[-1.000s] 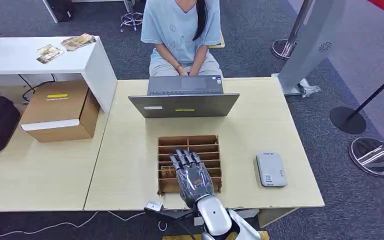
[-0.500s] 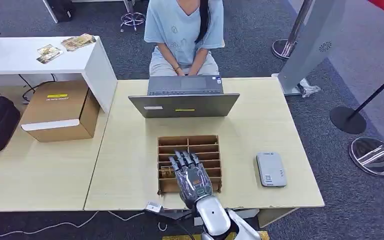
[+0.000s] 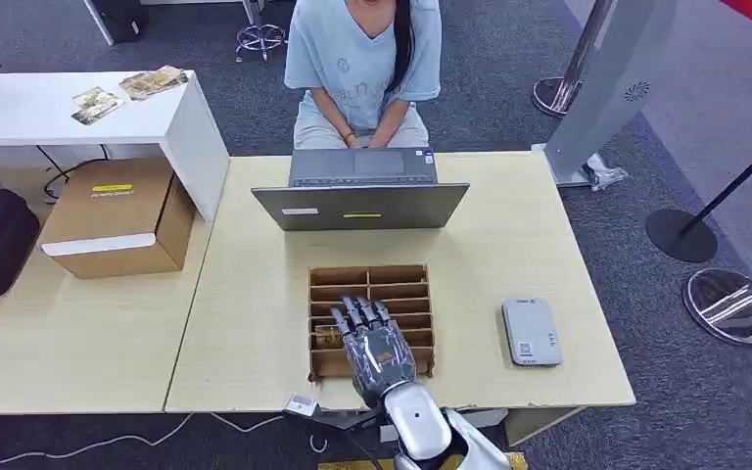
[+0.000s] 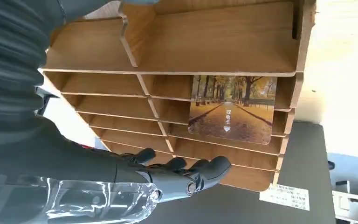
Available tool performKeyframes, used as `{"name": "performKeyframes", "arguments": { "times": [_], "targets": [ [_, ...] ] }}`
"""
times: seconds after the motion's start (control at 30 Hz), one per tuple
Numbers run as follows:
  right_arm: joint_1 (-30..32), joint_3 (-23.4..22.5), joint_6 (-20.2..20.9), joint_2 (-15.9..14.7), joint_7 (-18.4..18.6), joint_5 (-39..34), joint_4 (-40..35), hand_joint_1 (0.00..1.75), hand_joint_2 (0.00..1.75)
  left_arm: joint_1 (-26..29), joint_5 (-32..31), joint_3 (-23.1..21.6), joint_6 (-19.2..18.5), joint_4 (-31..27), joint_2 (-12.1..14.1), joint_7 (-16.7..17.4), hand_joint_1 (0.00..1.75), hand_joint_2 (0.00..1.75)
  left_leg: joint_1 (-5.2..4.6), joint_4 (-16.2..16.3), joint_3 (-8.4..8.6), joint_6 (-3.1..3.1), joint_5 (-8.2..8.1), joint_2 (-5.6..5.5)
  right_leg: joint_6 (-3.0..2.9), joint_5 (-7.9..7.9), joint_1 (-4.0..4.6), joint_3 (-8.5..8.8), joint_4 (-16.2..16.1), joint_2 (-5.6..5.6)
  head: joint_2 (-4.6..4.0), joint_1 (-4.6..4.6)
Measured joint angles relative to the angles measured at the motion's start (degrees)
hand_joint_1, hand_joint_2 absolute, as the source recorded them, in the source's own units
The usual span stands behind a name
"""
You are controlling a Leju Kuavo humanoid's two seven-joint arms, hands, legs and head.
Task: Pass the card to the sensor for recognition and then transmit it.
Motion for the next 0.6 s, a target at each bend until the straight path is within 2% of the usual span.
{"name": "performKeyframes", "arguments": {
  "times": [0.23, 0.47, 0.6],
  "targets": [
    [0.01, 0.00, 0.33, 0.00, 0.00, -0.35, 0.00, 0.00, 1.75, 0.00, 0.52, 0.52, -0.28, 0.00, -0.04, -0.13, 0.00, 1.75, 0.00, 0.00, 0.00, 0.00, 0.00, 0.00, 0.00, 0.00, 0.00, 0.00, 0.00, 0.00, 0.00, 0.00],
    [0.02, 0.00, 0.59, -0.02, 0.00, -0.63, 0.00, 0.00, 1.75, -0.01, -5.68, -1.16, 1.20, 0.00, 0.00, -0.13, 0.00, 1.75, 0.00, 0.00, 0.01, 0.00, 0.00, 0.00, 0.00, 0.00, 0.00, 0.00, 0.00, 0.00, 0.00, 0.00],
    [0.06, 0.00, 0.61, -0.02, 0.00, -0.65, -0.02, 0.00, 1.75, -0.03, -4.56, -1.73, 1.22, 0.00, 0.02, -0.13, 0.00, 1.75, 0.00, 0.00, 0.01, 0.00, 0.00, 0.00, 0.00, 0.00, 0.00, 0.00, 0.00, 0.01, 0.00, 0.00]
  ]
}}
